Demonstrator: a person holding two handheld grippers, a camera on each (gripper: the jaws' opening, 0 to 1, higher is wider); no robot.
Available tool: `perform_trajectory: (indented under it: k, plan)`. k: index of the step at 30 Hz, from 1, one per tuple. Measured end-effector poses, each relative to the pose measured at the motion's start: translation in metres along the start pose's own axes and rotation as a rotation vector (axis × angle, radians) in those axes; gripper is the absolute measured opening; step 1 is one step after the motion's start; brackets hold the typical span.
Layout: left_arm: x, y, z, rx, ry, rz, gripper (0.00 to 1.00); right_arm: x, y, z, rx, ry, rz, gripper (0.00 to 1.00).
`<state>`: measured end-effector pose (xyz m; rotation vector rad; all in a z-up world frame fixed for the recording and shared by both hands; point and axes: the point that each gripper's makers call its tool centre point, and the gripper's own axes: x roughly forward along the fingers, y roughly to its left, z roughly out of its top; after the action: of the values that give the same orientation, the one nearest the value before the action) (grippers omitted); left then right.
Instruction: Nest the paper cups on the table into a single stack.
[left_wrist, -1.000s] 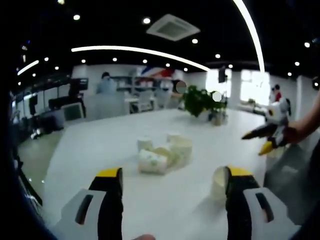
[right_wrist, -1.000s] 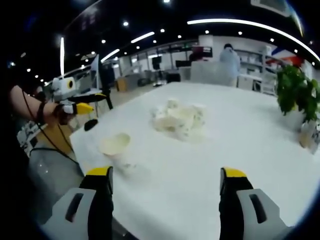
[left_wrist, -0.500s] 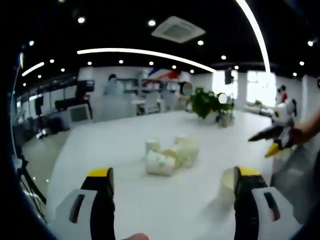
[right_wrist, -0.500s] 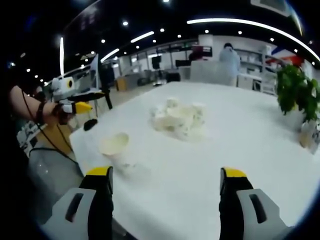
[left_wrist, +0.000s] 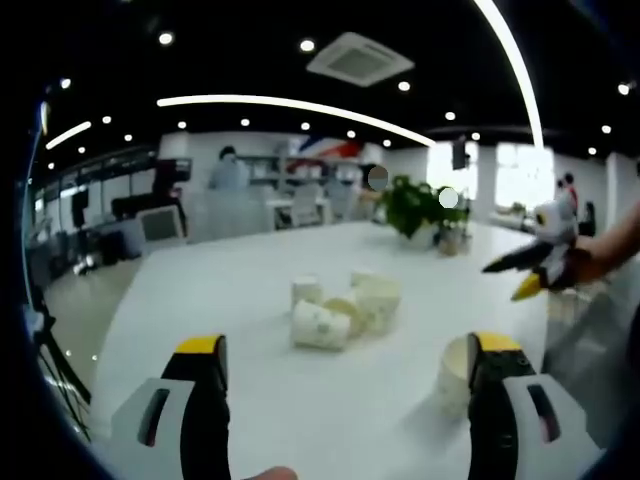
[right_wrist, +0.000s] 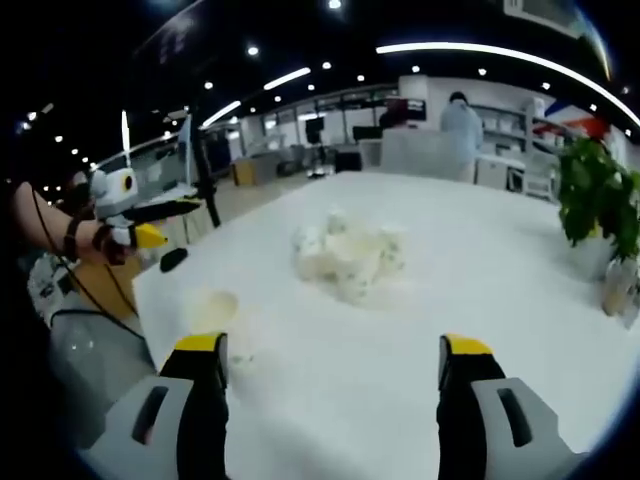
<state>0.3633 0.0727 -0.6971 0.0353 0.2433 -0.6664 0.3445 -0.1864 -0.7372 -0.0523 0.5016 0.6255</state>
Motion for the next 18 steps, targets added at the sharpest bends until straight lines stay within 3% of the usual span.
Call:
perform_trajectory:
  k: [8,18]
  plan:
    - [-0.002,-0.001,-0.001,-0.001,0.008,0.004,0.98,0.035,-0.017,0.018,-0.05,0.006,0.019,0.8]
    - [-0.003,0.0,-0.004,-0.019,0.023,0.027,0.98,0.073,-0.021,0.026,-0.078,0.025,0.061,0.78]
